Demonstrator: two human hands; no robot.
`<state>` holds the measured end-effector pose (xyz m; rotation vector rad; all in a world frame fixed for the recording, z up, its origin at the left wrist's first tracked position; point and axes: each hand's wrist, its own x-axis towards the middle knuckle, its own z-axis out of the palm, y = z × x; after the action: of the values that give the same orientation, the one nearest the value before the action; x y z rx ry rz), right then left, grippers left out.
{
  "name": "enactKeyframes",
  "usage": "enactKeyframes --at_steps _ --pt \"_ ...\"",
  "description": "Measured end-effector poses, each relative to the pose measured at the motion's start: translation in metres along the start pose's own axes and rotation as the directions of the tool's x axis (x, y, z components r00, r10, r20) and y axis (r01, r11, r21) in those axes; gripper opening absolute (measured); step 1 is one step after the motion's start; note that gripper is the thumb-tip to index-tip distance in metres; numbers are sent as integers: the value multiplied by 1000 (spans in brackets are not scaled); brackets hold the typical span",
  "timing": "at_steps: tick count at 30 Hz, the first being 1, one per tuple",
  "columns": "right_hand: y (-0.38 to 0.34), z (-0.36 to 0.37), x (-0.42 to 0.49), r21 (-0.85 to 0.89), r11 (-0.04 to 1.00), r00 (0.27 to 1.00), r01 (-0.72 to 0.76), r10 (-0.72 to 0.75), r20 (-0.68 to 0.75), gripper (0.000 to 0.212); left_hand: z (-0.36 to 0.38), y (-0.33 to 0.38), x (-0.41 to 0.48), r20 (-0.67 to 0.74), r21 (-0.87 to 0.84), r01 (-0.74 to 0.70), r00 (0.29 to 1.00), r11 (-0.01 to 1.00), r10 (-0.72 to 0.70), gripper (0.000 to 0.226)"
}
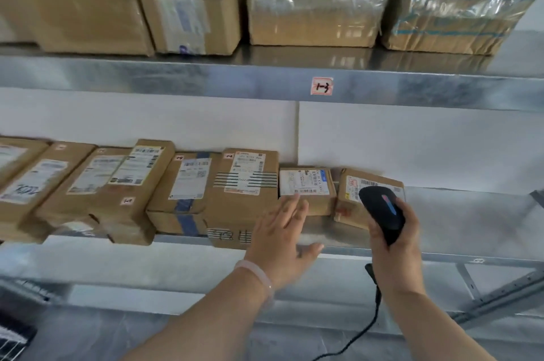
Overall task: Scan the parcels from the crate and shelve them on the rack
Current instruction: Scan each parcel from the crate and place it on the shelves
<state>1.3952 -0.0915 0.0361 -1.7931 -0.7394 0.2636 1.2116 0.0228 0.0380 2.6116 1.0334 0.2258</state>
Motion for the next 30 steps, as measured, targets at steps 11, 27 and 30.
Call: enactKeyframes --at_steps 11,27,30 --pt "-130 201 -186 115 960 796 254 -275 539 54 -96 -196 -221 -159 54 495 862 867 -482 81" --pt "-264 405 -423 374 883 269 283 -448 853 54 -164 -355 -503 -310 -118 870 426 478 -850 78" --pt "-277 439 -449 403 876 206 265 -459 864 58 -169 -383 -529 -303 -141 901 357 411 -884 78"
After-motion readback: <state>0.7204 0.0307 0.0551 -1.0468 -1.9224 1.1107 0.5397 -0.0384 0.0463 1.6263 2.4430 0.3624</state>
